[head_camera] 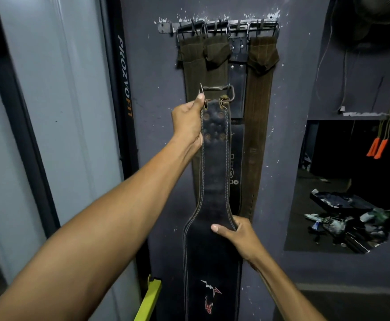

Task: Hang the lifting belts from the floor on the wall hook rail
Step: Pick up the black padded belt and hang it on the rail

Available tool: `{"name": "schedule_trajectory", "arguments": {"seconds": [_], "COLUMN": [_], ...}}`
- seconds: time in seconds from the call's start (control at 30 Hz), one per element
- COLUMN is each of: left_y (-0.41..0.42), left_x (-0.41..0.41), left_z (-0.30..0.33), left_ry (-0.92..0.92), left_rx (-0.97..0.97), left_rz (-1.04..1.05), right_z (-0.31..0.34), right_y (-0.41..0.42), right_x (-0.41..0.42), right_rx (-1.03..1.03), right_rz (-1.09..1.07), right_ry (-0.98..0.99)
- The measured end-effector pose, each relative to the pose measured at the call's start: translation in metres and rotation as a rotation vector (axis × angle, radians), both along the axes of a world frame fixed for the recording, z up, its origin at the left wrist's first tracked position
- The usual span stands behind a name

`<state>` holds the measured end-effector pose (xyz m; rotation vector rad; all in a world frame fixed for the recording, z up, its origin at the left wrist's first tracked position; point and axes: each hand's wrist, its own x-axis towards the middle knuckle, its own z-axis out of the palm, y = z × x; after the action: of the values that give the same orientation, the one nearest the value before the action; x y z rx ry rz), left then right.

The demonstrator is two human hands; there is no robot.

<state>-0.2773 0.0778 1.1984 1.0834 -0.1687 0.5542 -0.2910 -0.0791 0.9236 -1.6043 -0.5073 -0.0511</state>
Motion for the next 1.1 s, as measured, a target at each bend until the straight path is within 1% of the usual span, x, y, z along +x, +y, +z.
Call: {"name": "schedule_trajectory", "arguments": {"seconds": [0.07,0.13,0.2,0.27,0.33,0.47,0.57,0.67,0.77,0.9,1.0,1.1], "left_y": [0.006,0.012,0.014,0.011,0.008,-0.005,-0.021,-0.033,-0.042,-0.032,-0.016,0.002], "left_x": [0.001,0.002,0.005,0.009,0.016,0.033,0.048,0.06,0.071,0.085,0.095,0.112], "left_z": [0.004,0.009,0.008,0.004,0.0,-0.01,-0.019,-0.022,-0.017,-0.001,0.007,0.01], "left_ry": [-0.01,-0.023,-0.03,-0.035,-0.027,-0.013,-0.036,-0.065,-0.109,-0.124,-0.103,-0.098], "left_rx": [-0.018,-0.036,-0.054,-0.055,-0.052,-0.011,0.042,0.092,0.136,0.286,0.454,0.63], "left_rz": [0.001,-0.006,0.009,0.027,0.014,-0.004,0.02,0.049,0.09,0.21,0.328,0.433], "right_z": [-0.022,-0.045,-0.054,-0.044,-0.021,0.064,0.137,0.192,0.214,0.226,0.235,0.246], "right_y": [-0.004,-0.007,-0.009,-0.008,-0.008,-0.003,0.0,0.002,0.008,0.021,0.038,0.054], "right_x": [-0.006,-0.01,-0.007,-0.003,0.006,0.033,0.06,0.084,0.108,0.135,0.152,0.172], "right_rx": [-0.017,0.006,-0.007,-0.029,-0.025,0.004,0.078,0.055,0.002,0.094,0.139,0.117], "right_rz": [0.032,-0.041,-0.073,-0.021,0.007,-0.083,-0.175,-0.295,-0.418,-0.472,-0.449,-0.408], "right_ry": [0.097,0.155,0.161,0.143,0.079,-0.07,-0.254,-0.437,-0.583,-0.713,-0.739,-0.722]}}
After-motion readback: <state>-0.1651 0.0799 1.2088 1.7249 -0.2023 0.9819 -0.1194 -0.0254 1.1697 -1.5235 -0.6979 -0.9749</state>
